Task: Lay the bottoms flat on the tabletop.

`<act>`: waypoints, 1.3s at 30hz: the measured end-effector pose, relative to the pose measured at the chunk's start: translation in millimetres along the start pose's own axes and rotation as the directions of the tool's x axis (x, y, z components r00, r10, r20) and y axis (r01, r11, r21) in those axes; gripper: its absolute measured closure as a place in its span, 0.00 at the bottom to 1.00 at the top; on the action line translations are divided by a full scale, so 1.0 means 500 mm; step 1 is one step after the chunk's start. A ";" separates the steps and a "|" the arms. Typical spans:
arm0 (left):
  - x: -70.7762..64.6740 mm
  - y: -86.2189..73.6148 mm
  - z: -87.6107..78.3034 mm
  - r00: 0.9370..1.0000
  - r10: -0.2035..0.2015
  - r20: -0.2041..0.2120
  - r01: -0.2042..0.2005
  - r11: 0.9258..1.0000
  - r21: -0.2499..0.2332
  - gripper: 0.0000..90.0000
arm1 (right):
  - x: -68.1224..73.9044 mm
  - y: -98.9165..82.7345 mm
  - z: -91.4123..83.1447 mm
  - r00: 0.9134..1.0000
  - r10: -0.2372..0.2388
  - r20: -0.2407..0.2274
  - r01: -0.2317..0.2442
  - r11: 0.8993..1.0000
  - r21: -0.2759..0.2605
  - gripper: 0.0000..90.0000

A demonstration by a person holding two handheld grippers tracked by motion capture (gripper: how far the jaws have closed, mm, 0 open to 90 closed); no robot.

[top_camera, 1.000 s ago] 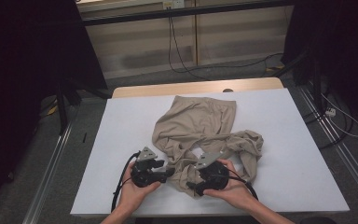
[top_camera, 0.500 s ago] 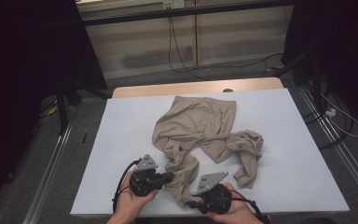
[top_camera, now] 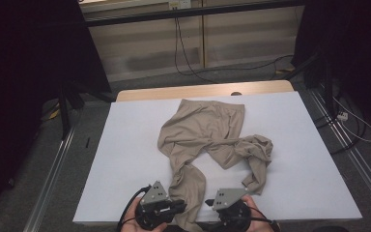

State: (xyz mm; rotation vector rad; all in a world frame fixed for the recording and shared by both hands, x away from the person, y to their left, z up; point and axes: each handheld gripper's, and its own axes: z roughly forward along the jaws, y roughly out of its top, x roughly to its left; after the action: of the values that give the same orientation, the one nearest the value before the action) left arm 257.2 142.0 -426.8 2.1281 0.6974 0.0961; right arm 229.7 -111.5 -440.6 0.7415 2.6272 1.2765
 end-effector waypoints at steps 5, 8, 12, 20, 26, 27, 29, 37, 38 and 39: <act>0.061 -0.004 -0.016 0.994 -0.084 -0.070 0.080 0.995 -0.060 0.69 | -0.054 0.027 0.012 0.999 0.014 0.053 -0.012 0.999 -0.030 0.55; 0.090 -0.010 -0.013 0.986 -0.115 -0.119 0.111 0.993 -0.044 0.66 | -0.072 0.044 0.040 0.998 -0.002 0.061 0.003 1.000 -0.009 0.58; 0.099 -0.012 0.027 0.980 -0.121 -0.156 0.129 0.991 0.042 0.51 | -0.076 0.045 0.085 0.997 -0.038 0.067 0.034 0.998 0.054 0.56; 0.082 0.003 0.037 0.989 -0.137 -0.051 0.140 0.989 0.053 0.98 | -0.076 0.020 0.075 0.998 -0.021 0.052 0.019 0.999 0.050 0.97; 0.053 0.034 -0.013 0.990 -0.140 0.034 0.142 0.987 -0.074 0.99 | -0.040 0.017 0.077 0.999 -0.041 -0.008 0.041 0.998 0.041 0.97; 0.048 0.042 -0.016 0.991 -0.128 0.039 0.130 0.988 -0.082 0.99 | -0.035 0.020 0.083 0.999 -0.038 -0.012 0.038 0.999 0.034 0.97; 0.039 0.059 -0.019 0.991 -0.125 0.052 0.129 0.987 -0.098 0.99 | -0.031 0.029 0.098 0.999 -0.040 -0.011 0.040 0.999 0.015 0.96; 0.048 0.115 0.000 0.987 -0.148 0.057 0.155 0.977 -0.146 0.99 | -0.015 0.067 0.105 0.995 0.013 -0.102 -0.028 0.990 -0.140 0.78; 0.050 0.116 0.009 0.986 -0.154 0.062 0.162 0.976 -0.146 0.98 | -0.013 0.065 0.096 0.997 0.004 -0.080 -0.014 0.992 -0.125 0.74; 0.053 0.115 0.019 0.985 -0.158 0.073 0.167 0.976 -0.139 0.98 | -0.013 0.060 0.088 0.999 0.001 -0.038 -0.004 0.996 -0.090 0.70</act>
State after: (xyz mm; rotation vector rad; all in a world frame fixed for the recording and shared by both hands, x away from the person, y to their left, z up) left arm 308.3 122.1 -393.3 1.9205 0.8016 -0.0076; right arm 260.6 -67.7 -446.0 0.7134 2.5782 1.4129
